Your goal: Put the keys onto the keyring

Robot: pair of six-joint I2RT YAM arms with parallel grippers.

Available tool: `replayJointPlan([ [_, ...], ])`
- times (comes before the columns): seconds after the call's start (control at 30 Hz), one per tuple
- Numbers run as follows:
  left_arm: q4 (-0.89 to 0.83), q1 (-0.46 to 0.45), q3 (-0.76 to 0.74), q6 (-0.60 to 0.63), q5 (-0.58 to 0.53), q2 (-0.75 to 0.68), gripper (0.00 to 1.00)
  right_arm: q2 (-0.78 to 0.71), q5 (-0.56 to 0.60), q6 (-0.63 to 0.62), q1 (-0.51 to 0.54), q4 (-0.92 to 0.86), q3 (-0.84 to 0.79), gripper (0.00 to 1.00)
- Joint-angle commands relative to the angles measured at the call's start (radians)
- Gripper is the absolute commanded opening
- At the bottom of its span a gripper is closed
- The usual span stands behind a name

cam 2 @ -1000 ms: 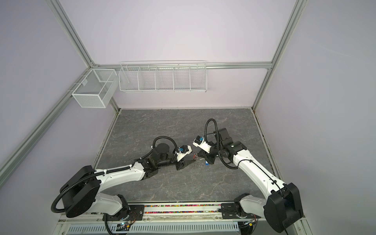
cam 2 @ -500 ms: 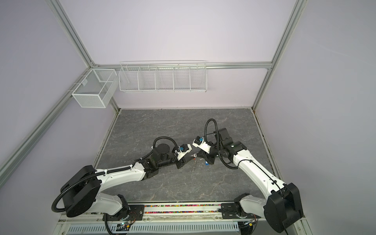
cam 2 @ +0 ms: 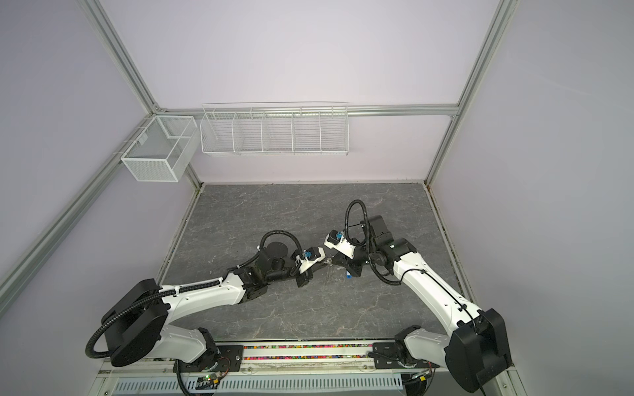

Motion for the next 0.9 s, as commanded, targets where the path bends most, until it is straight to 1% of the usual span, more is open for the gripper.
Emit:
replayJointPlan([
  [0.0,-0.012,0.000,0.020,0.007,0.004,0.012,0.00,-0.044,-0.055,-0.021,-0.002,0.021,-0.006,0.07],
  [0.13,0.043,0.001,-0.014,-0.036,0.023,0.015,0.00,-0.071,-0.066,-0.020,-0.012,0.051,-0.024,0.07],
  [0.2,0.032,0.009,-0.009,-0.050,0.069,0.024,0.00,-0.071,-0.076,-0.025,-0.013,0.052,-0.026,0.07],
  [0.3,0.030,0.020,-0.009,-0.067,0.105,0.032,0.00,-0.075,-0.092,-0.034,-0.013,0.056,-0.032,0.07],
  [0.33,0.026,0.021,-0.012,-0.065,0.094,0.033,0.05,-0.078,-0.091,-0.032,-0.015,0.062,-0.035,0.07],
  [0.37,0.022,0.022,-0.016,-0.057,0.078,0.031,0.20,-0.078,-0.088,-0.029,-0.015,0.063,-0.036,0.07],
  [0.4,0.017,0.022,-0.019,-0.050,0.065,0.025,0.28,-0.075,-0.085,-0.031,-0.016,0.056,-0.034,0.07],
  [0.47,0.020,0.021,-0.027,-0.037,0.023,0.008,0.39,-0.062,-0.073,-0.035,-0.017,0.035,-0.024,0.07],
  [0.57,0.031,0.021,-0.033,-0.014,-0.018,-0.016,0.46,-0.049,-0.069,-0.039,-0.017,0.022,-0.017,0.07],
  [0.63,0.035,0.021,-0.032,0.004,-0.018,-0.034,0.50,-0.043,-0.073,-0.037,-0.017,0.023,-0.015,0.07],
  [0.67,0.038,0.018,-0.032,0.016,-0.022,-0.046,0.51,-0.041,-0.070,-0.036,-0.018,0.022,-0.013,0.07],
  [0.87,0.059,-0.048,-0.031,0.088,-0.151,-0.097,0.50,-0.031,-0.069,-0.033,-0.020,0.019,-0.007,0.07],
])
